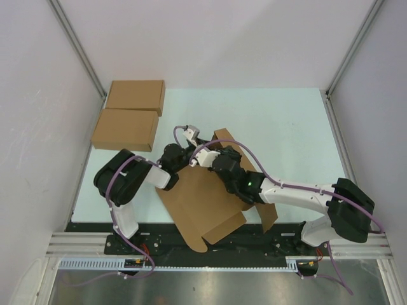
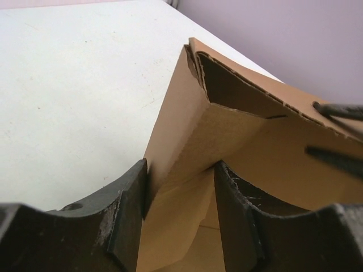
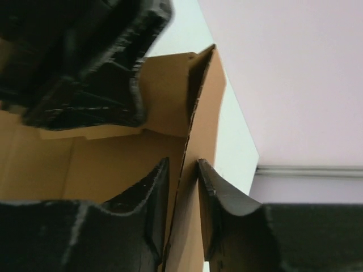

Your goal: Fold the paper box

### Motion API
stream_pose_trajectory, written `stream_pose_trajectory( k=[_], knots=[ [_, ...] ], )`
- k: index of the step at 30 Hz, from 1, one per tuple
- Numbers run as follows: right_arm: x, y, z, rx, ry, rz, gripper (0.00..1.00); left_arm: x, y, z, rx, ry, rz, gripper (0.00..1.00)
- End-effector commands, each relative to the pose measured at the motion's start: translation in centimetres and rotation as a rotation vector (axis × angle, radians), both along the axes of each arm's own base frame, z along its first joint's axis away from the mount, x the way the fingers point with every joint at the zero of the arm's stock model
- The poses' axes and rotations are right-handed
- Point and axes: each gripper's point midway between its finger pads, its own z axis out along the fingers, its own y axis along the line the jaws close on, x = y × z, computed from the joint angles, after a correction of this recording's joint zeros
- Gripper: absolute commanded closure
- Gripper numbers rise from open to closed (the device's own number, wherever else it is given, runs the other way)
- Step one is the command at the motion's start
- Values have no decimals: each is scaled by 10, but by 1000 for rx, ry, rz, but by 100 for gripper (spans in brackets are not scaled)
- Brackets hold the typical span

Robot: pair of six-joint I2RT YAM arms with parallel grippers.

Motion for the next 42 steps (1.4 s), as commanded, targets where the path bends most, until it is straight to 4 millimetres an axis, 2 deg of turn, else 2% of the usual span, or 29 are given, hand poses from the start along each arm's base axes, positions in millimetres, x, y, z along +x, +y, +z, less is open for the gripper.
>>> stream_pose_trajectory(
  k=[1,2,3,6,8,9,11,12,16,18,21,26,30,31,33,34,36,37,38,42],
  knots=[
    [-32,40,-30,60,128,174,62,22,10,20,-92,-27,136,100],
    [-31,40,-23,92,113,155,57,22,11,23,-109,-30,147,100],
    [-30,40,-18,111,103,150,48,22,12,24,-116,-31,152,100],
    [-26,38,4,190,67,124,34,25,18,30,-150,-38,190,100],
    [-25,36,19,236,51,111,32,29,24,34,-164,-49,231,99],
    [-26,36,40,300,30,114,30,30,26,36,-166,-55,242,100],
    [-28,34,61,365,15,120,29,33,30,37,-167,-58,271,100],
    [-30,31,84,432,-5,126,27,32,31,34,-166,-56,279,100],
    [-31,19,133,588,-42,121,26,31,37,38,-189,-71,323,100],
    [-29,11,150,665,-40,112,26,30,36,39,-191,-77,322,100],
    [-23,4,154,699,-27,95,26,33,40,40,-195,-87,360,100],
    [-7,-6,136,712,23,33,27,34,35,39,-184,-85,346,100],
    [16,-18,125,797,85,-22,27,34,32,42,-186,-93,333,100],
    [27,-31,124,822,84,-61,27,34,32,41,-183,-92,332,100],
    [40,-35,120,898,119,-93,28,35,32,42,-183,-95,334,100],
    [49,-50,112,901,140,-143,29,35,32,41,-179,-96,333,100],
    [56,-49,109,977,197,-147,30,36,33,42,-170,-103,338,100],
    [65,-59,107,1004,201,-176,31,36,33,42,-164,-106,341,100],
    [67,-60,105,1019,214,-178,31,38,35,43,-160,-108,347,100],
    [83,-64,87,1069,284,-206,32,44,41,43,-122,-106,386,100]
  ],
)
